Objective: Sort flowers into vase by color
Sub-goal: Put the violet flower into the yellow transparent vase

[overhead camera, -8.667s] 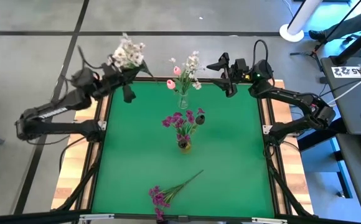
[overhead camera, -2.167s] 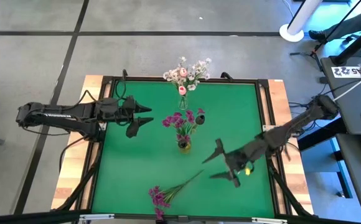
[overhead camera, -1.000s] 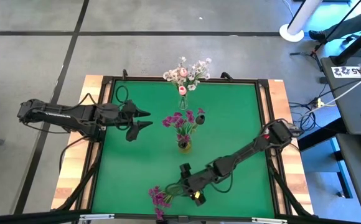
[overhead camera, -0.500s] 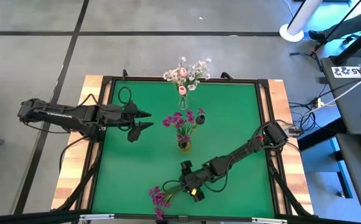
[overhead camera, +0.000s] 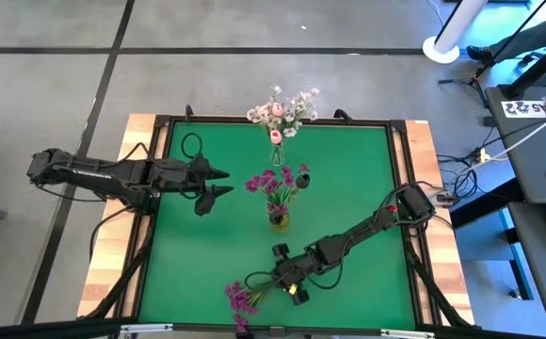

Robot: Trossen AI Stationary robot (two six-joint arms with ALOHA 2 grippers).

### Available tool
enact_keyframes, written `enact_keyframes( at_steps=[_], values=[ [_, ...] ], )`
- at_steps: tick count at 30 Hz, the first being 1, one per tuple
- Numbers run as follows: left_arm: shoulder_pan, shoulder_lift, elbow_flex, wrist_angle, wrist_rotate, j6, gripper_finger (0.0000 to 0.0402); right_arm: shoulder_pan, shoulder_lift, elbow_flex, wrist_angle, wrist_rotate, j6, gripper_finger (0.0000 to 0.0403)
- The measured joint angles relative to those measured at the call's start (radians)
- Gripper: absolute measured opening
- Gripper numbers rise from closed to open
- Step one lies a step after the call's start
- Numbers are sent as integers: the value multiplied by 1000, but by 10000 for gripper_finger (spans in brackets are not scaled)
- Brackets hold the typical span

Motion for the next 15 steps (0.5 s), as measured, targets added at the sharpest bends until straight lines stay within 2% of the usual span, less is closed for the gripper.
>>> enact_keyframes(
  at_steps=[5, 8, 11, 15],
  values=[
    [0, 0, 0, 0, 0, -2, 224, 0, 1, -1, 15, -7, -18, 58],
    [0, 0, 0, 0, 0, -3, 224, -1, 1, -1, 15, -8, -24, 27],
    [0, 0, 0, 0, 0, -3, 224, -5, 1, -1, 17, -17, -22, 12],
    [0, 0, 0, 0, 0, -3, 224, -6, -1, -2, 22, -19, -21, 12]
  ],
)
